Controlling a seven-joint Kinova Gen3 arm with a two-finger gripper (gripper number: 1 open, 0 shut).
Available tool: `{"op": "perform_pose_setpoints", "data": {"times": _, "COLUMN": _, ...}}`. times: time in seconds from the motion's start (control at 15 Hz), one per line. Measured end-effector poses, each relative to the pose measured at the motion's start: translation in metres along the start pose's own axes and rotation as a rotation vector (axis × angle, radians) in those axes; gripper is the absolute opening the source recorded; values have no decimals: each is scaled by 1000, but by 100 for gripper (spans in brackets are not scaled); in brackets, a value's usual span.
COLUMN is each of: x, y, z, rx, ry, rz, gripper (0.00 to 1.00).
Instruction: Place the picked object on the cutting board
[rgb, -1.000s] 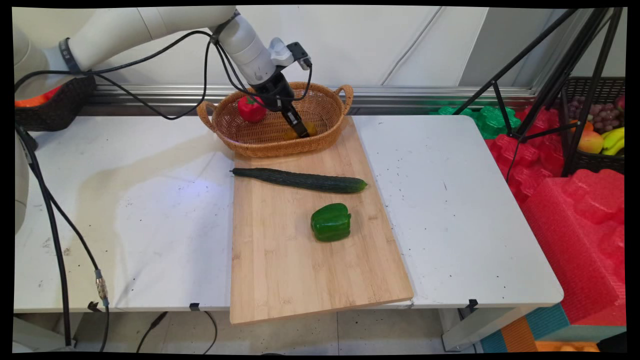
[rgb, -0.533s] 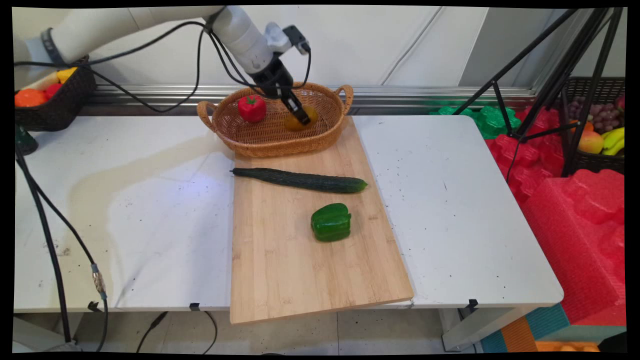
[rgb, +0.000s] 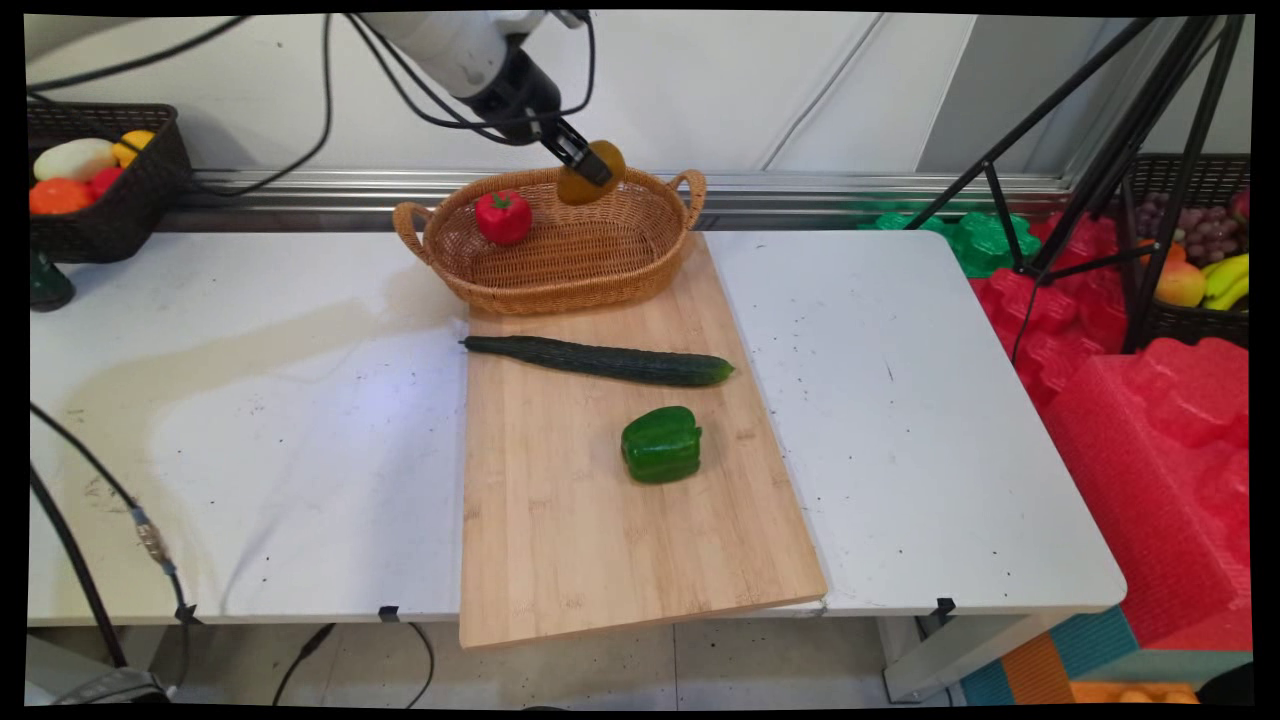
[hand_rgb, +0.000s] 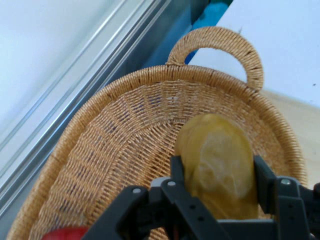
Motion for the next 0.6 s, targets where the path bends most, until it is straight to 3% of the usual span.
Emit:
{"op": "perform_pose_setpoints", "data": {"times": 0.27, "x": -18, "y": 30, "z": -44, "rx": 28, "ry": 28, "rz": -16, "gripper": 0}}
{"op": "perform_pose_setpoints", "data": {"times": 0.6, "x": -55, "y": 80, "z": -86, "rx": 15, "ry": 12, "rz": 9, "gripper": 0}}
